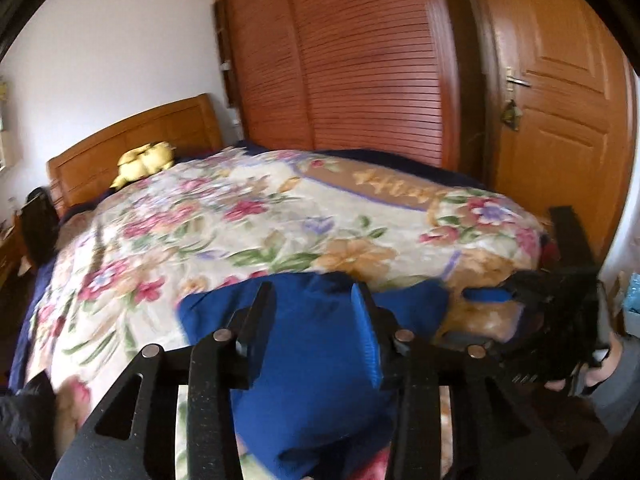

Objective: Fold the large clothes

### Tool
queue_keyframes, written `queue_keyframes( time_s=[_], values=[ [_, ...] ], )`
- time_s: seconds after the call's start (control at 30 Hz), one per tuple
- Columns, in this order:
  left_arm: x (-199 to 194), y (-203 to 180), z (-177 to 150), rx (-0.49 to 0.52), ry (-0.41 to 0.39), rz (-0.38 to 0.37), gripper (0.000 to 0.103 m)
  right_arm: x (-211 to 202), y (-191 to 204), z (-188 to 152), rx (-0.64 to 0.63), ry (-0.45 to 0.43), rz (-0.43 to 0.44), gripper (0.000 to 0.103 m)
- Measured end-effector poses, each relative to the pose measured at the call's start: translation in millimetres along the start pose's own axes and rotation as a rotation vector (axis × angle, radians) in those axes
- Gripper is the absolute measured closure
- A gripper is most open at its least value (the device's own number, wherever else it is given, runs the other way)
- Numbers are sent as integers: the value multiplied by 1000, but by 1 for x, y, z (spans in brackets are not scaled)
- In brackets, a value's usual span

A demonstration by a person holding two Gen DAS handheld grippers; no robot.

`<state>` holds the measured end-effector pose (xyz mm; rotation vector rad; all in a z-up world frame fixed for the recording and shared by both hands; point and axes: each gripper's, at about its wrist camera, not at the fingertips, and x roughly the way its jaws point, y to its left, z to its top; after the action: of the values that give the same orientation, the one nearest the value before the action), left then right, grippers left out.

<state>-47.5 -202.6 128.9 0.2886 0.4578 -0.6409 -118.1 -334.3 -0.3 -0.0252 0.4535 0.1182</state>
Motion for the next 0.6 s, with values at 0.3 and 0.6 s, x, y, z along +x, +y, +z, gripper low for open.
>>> queue_keyframes(
  time_s=[0.3, 0.6],
  values=[
    [6, 73, -61, -133, 50, 73, 59, -3, 5, 29, -34, -63, -45, 40],
    [15, 110, -96, -203, 40, 104, 57, -5, 12, 75, -53, -113, -101, 40]
  ],
)
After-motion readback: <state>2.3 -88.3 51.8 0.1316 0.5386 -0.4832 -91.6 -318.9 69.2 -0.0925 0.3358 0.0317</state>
